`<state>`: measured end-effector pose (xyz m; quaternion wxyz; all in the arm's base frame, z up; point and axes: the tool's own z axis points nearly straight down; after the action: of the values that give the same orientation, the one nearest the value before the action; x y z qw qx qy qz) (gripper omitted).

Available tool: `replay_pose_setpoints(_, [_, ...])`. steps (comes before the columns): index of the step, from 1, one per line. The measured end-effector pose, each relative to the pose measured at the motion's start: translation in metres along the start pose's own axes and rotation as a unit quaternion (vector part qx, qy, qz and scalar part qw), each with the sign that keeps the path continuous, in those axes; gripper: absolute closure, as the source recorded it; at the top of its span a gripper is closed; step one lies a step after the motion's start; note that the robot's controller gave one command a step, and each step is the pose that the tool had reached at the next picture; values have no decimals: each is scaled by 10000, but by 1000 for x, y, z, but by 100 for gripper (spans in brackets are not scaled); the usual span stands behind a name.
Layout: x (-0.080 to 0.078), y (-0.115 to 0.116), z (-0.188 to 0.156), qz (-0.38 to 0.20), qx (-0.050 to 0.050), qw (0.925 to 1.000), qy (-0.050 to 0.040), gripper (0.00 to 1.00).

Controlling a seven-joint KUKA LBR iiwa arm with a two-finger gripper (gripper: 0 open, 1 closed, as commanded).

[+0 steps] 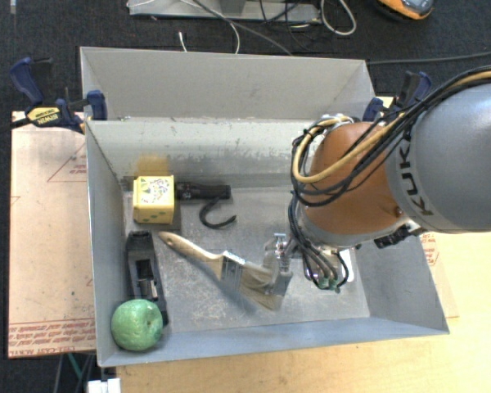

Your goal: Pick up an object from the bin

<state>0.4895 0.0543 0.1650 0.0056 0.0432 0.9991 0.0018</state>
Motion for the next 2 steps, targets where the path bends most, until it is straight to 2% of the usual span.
replay_pose_setpoints(1, [-2,-3,0,8,-11,10000,-33,100])
replay_pose_setpoints(2, [-59,-21,-13,-98,-11,9999,-64,100])
